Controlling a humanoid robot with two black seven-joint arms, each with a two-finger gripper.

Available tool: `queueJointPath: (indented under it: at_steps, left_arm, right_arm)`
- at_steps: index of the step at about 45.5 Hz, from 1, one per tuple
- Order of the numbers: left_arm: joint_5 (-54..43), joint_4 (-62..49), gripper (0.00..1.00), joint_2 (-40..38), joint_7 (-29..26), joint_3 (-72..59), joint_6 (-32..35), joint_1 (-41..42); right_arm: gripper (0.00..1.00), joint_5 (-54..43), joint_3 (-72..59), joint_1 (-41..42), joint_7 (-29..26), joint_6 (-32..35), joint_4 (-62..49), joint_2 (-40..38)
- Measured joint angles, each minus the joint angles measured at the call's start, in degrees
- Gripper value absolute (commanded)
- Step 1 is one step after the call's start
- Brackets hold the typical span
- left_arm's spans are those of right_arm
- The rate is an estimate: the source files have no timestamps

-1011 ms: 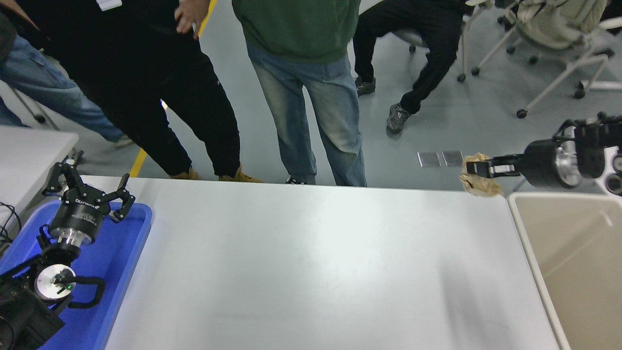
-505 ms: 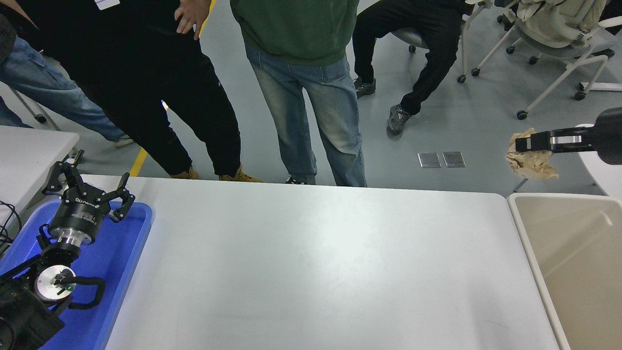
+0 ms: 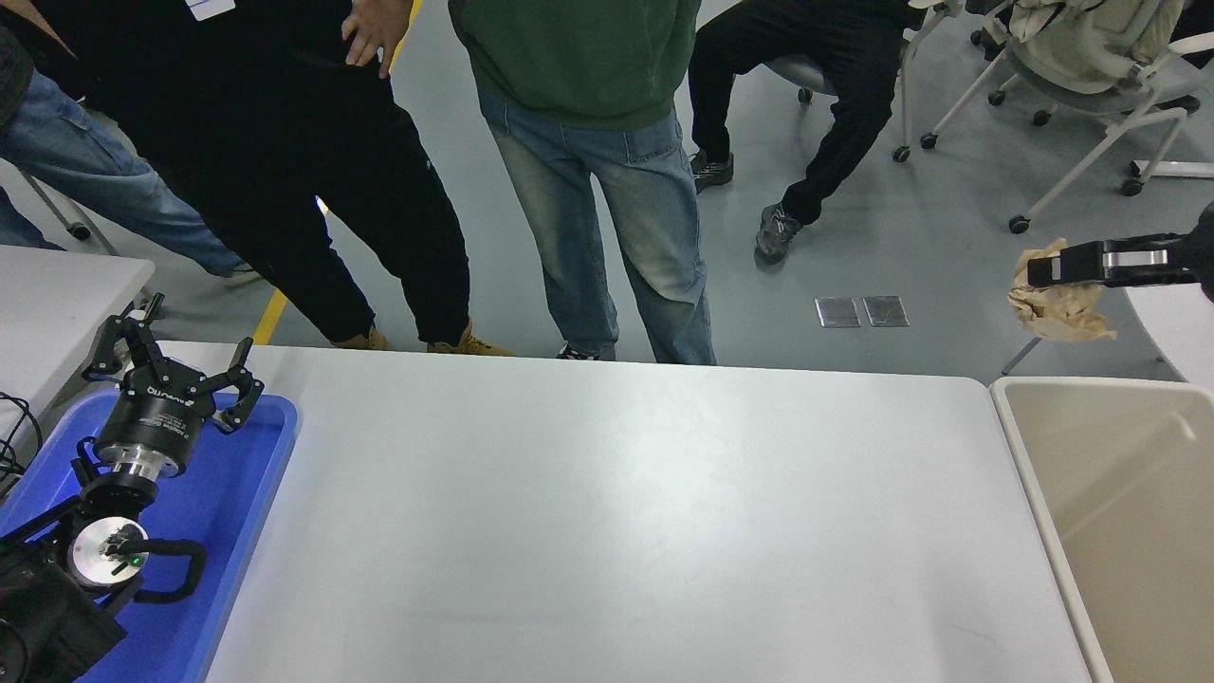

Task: Clean the table surface

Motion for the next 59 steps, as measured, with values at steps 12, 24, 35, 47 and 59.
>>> queueJointPath:
  at_steps: [12,24,35,47,59]
  left_arm:
    - [-0.01,0.00,1.00,0.00,0.02,0.00,0.00,0.00]
    - [-0.02,-0.02,1.00,0.00,0.02,0.00,0.00,0.05]
    - [-0.02,0.00,1.00,0.00,0.02,0.00,0.00,0.06]
    - [-0.02,-0.01,1.00,0.00,0.01,0.00,0.02,0.06]
    - [-0.01,-0.03,1.00,0.00,-0.01,0.00,0.02,-0.01]
  right_arm:
    - [0.00,0.37,0.44,0.39,-0.17,0.18,-1.43,-1.54]
    - [0.00,3.04,1.45,-3.61,-0.17,-0.13,-12.00,-2.20]
    - [0.00,11.88,2.38,-15.80,-0.16,-4.37,-24.15,0.20]
    - [0.00,22.10,3.08,-29.61,-0.35,-12.00,-35.68,5.73]
    - [0.00,33.99,3.32,-45.62,-0.53,-17.35,-55.16,17.93]
